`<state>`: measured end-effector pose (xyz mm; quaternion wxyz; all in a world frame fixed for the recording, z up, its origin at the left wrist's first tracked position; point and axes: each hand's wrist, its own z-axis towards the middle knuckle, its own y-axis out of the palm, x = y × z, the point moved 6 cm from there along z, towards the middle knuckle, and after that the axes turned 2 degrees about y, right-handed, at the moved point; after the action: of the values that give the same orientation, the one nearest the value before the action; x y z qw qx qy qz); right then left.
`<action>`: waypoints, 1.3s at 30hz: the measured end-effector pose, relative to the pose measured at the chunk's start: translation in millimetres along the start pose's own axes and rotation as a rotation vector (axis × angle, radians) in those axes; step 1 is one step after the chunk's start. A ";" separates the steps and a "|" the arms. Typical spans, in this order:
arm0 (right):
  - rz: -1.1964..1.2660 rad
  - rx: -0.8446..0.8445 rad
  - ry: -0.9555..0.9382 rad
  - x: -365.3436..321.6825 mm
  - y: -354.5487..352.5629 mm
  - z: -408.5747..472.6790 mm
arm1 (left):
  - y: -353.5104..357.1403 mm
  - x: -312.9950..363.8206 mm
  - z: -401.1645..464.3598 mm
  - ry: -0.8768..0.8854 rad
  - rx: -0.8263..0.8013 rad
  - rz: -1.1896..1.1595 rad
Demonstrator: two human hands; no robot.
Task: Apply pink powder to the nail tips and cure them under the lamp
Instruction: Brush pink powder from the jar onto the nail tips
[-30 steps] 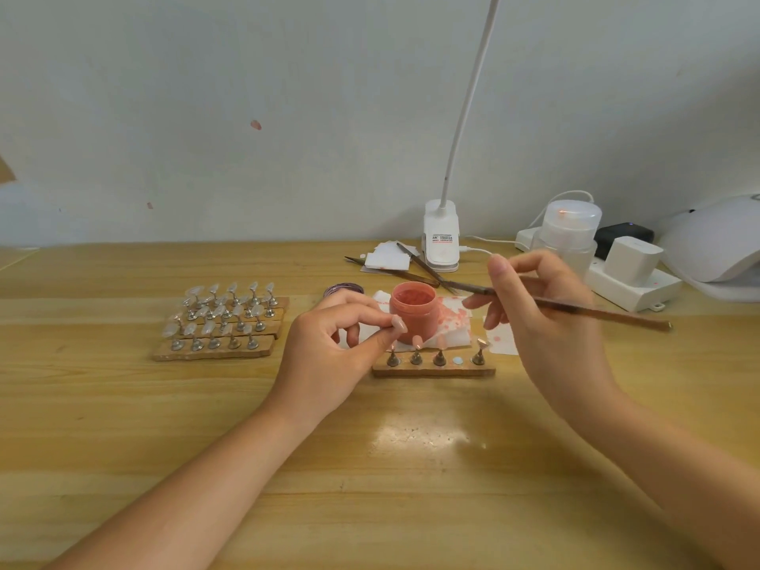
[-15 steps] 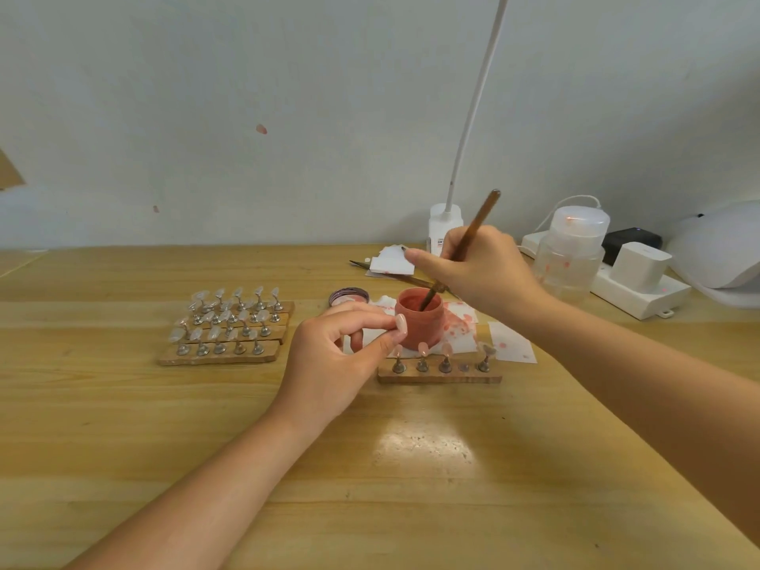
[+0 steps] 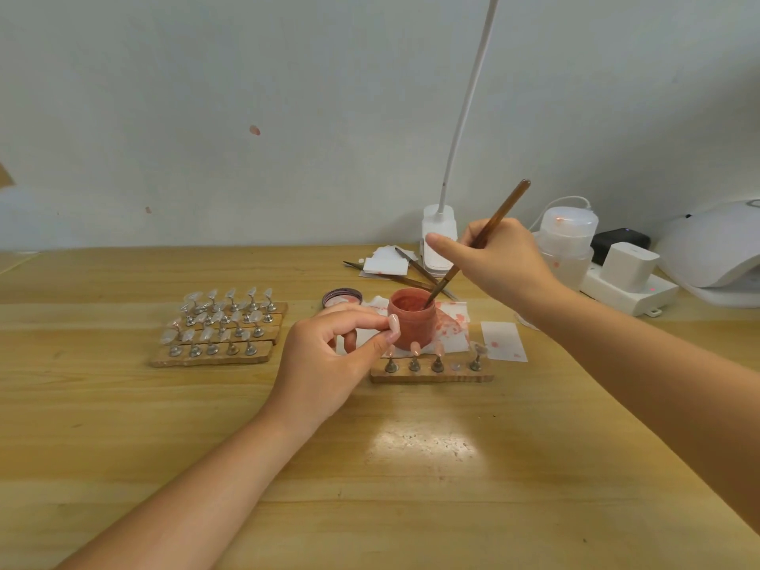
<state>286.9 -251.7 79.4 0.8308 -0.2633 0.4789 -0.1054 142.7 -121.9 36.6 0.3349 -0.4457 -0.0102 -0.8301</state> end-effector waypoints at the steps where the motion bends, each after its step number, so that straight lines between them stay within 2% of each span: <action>1: 0.011 0.006 0.009 1.1 -1.9 0.1 | -0.1 -0.1 0.1 0.001 0.004 -0.001; 15: 0.072 0.083 -0.016 0.3 -25.2 -5.9 | -0.1 -0.6 -0.6 0.000 -0.020 0.022; 20: 0.319 0.112 -0.050 -3.0 -27.6 -30.6 | 1.5 -0.9 -0.6 0.003 -0.035 0.027; 25: 0.573 0.101 -0.167 -6.7 -13.5 -78.7 | 2.6 -2.1 -0.8 0.002 -0.041 0.010; 30: 0.366 0.102 -0.423 -17.4 -5.5 -108.4 | 5.1 -0.4 -0.3 0.060 -0.055 0.015; 39: 0.309 0.051 -0.476 -18.6 2.4 -113.2 | 6.1 -2.2 -0.6 0.074 -0.053 0.014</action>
<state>180.8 -279.8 46.3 0.9324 -0.1834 0.3021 0.0752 146.5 -125.7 32.8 0.3291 -0.4235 0.0273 -0.8436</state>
